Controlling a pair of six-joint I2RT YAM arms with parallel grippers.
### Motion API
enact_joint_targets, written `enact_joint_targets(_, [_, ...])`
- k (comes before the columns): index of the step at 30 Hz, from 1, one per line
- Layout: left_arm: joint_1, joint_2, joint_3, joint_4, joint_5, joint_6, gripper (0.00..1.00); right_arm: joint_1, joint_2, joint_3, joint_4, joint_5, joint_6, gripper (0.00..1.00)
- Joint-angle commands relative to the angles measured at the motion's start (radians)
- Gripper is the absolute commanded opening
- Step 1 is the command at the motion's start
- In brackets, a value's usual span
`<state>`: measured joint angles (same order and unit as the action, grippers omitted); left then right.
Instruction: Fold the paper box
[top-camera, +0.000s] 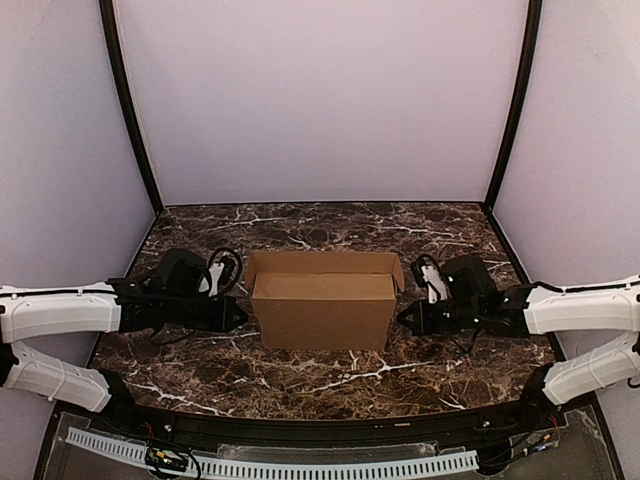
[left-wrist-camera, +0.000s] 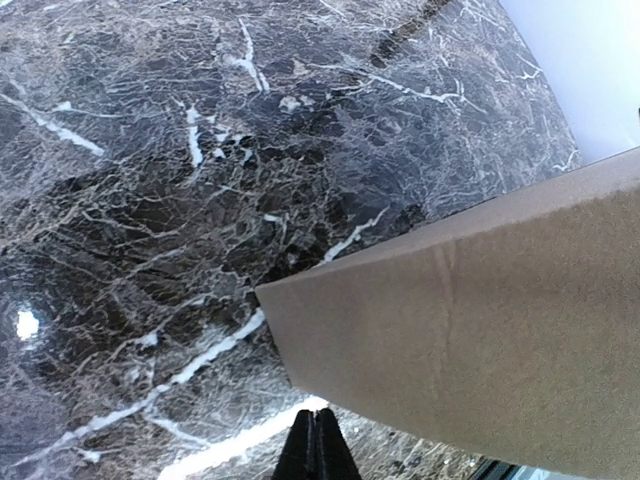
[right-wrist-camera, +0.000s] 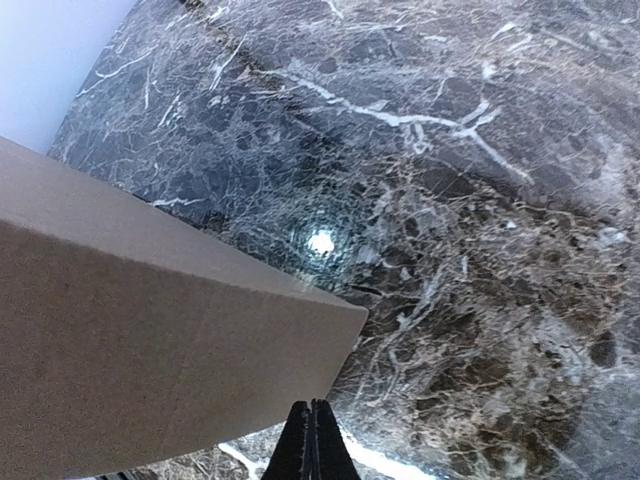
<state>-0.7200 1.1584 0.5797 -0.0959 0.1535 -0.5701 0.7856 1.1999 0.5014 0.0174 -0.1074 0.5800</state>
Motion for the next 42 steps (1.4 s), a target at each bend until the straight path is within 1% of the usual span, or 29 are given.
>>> enact_joint_targets(1, [0.0,-0.06,0.093,-0.222,-0.122,0.066,0.07,0.007,-0.074,0.093,-0.217,0.187,-0.076,0.03])
enact_joint_targets(2, [-0.001,-0.069,0.109,-0.281,-0.132,0.087,0.11,0.006,-0.1,0.112,-0.258,0.217,-0.098,0.06])
enact_joint_targets(3, [0.0,-0.088,0.145,-0.306,-0.178,0.098,0.21,0.005,-0.13,0.133,-0.291,0.239,-0.113,0.1])
enact_joint_targets(4, [-0.001,-0.096,0.164,-0.357,-0.196,0.119,0.26,0.004,-0.169,0.151,-0.317,0.257,-0.131,0.13])
enact_joint_targets(5, [-0.001,-0.109,0.206,-0.4,-0.227,0.131,0.35,0.005,-0.197,0.174,-0.34,0.263,-0.147,0.17])
enact_joint_targets(6, [-0.001,-0.112,0.248,-0.42,-0.254,0.152,0.39,0.004,-0.224,0.196,-0.359,0.269,-0.161,0.19])
enact_joint_targets(7, [-0.001,-0.115,0.269,-0.459,-0.266,0.162,0.48,0.004,-0.245,0.218,-0.375,0.271,-0.173,0.22])
enact_joint_targets(8, [-0.001,-0.115,0.311,-0.476,-0.29,0.177,0.54,0.003,-0.264,0.241,-0.388,0.266,-0.186,0.25])
enact_joint_targets(9, [-0.001,-0.114,0.328,-0.5,-0.298,0.186,0.63,0.002,-0.274,0.263,-0.402,0.259,-0.199,0.27])
enact_joint_targets(10, [-0.001,-0.113,0.359,-0.509,-0.314,0.201,0.67,0.002,-0.28,0.287,-0.416,0.25,-0.209,0.29])
enact_joint_targets(11, [-0.001,-0.114,0.374,-0.521,-0.322,0.216,0.75,0.002,-0.284,0.309,-0.43,0.239,-0.219,0.3])
enact_joint_targets(13, [-0.001,-0.114,0.416,-0.539,-0.342,0.234,0.84,0.001,-0.29,0.35,-0.452,0.215,-0.235,0.34])
enact_joint_targets(14, [-0.001,-0.113,0.447,-0.545,-0.351,0.24,0.9,0.001,-0.295,0.365,-0.46,0.203,-0.24,0.35])
enact_joint_targets(16, [-0.001,-0.113,0.489,-0.559,-0.35,0.255,0.97,0.001,-0.304,0.39,-0.466,0.175,-0.246,0.37])
enact_joint_targets(19, [-0.001,-0.125,0.521,-0.538,-0.318,0.276,0.99,0.001,-0.309,0.423,-0.467,0.116,-0.262,0.41])
enact_joint_targets(22, [0.0,-0.128,0.539,-0.51,-0.252,0.296,0.99,0.001,-0.301,0.447,-0.467,0.068,-0.274,0.41])
enact_joint_targets(23, [0.0,-0.126,0.542,-0.499,-0.24,0.306,0.97,0.001,-0.294,0.454,-0.468,0.054,-0.276,0.41])
enact_joint_targets(24, [-0.001,-0.12,0.545,-0.495,-0.219,0.31,0.91,0.002,-0.287,0.458,-0.468,0.04,-0.277,0.41])
enact_joint_targets(25, [-0.001,-0.117,0.546,-0.489,-0.21,0.316,0.87,0.001,-0.28,0.462,-0.468,0.027,-0.278,0.38])
enact_joint_targets(26, [-0.001,-0.11,0.547,-0.486,-0.188,0.319,0.78,0.001,-0.27,0.465,-0.469,0.018,-0.279,0.35])
enact_joint_targets(27, [-0.001,-0.106,0.548,-0.485,-0.178,0.318,0.72,0.002,-0.264,0.468,-0.47,0.008,-0.278,0.32])
enact_joint_targets(29, [-0.001,-0.089,0.555,-0.495,-0.139,0.316,0.43,0.001,-0.25,0.471,-0.47,-0.012,-0.278,0.23])
enact_joint_targets(30, [-0.001,-0.076,0.557,-0.502,-0.125,0.314,0.37,0.001,-0.244,0.471,-0.47,-0.024,-0.276,0.2])
enact_joint_targets(31, [-0.001,-0.071,0.557,-0.505,-0.099,0.312,0.27,0.001,-0.239,0.47,-0.469,-0.032,-0.274,0.16])
enact_joint_targets(33, [-0.001,-0.058,0.556,-0.505,-0.061,0.309,0.2,0.001,-0.23,0.47,-0.468,-0.05,-0.272,0.12])
enact_joint_targets(35, [-0.001,-0.051,0.553,-0.499,-0.033,0.303,0.16,0.002,-0.221,0.47,-0.468,-0.06,-0.269,0.08])
enact_joint_targets(37, [-0.001,-0.046,0.553,-0.493,-0.021,0.301,0.11,0.001,-0.216,0.467,-0.465,-0.062,-0.267,0.04])
enact_joint_targets(39, [-0.001,-0.043,0.552,-0.492,-0.018,0.301,0.04,0.001,-0.209,0.463,-0.462,-0.057,-0.266,0.0])
enact_joint_targets(42, [-0.001,-0.035,0.555,-0.504,-0.034,0.303,0.01,0.001,-0.189,0.461,-0.467,-0.035,-0.265,0.0])
